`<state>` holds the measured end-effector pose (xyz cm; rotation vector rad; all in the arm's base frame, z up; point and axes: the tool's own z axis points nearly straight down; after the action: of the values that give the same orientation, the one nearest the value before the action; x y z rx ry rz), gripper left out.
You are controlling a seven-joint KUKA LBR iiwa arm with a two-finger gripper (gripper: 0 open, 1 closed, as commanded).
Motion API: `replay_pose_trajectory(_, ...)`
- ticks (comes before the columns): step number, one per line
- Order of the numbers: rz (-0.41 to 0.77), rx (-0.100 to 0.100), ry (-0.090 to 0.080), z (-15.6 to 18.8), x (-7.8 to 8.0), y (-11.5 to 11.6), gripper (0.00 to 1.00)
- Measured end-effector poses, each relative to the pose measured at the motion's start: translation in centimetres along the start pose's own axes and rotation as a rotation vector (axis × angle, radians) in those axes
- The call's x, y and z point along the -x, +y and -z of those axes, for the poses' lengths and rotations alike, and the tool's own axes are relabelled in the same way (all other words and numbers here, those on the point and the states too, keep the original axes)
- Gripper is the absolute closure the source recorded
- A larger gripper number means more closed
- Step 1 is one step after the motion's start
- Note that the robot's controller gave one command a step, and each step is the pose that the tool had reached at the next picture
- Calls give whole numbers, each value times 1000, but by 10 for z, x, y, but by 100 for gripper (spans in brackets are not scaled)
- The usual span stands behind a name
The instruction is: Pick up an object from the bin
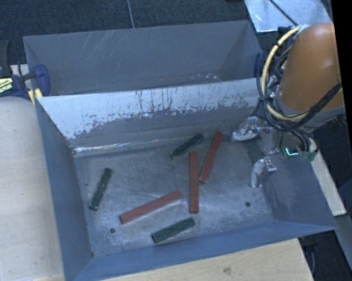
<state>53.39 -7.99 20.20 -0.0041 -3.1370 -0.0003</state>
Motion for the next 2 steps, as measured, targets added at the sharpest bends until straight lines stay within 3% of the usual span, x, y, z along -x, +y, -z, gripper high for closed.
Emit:
replay_pose_trajectory(1, 2, -1, -8, 4, 2, 0, 0)
replay_pose_trajectory(2, 44, -3, -16, -43, 30, 13, 0)
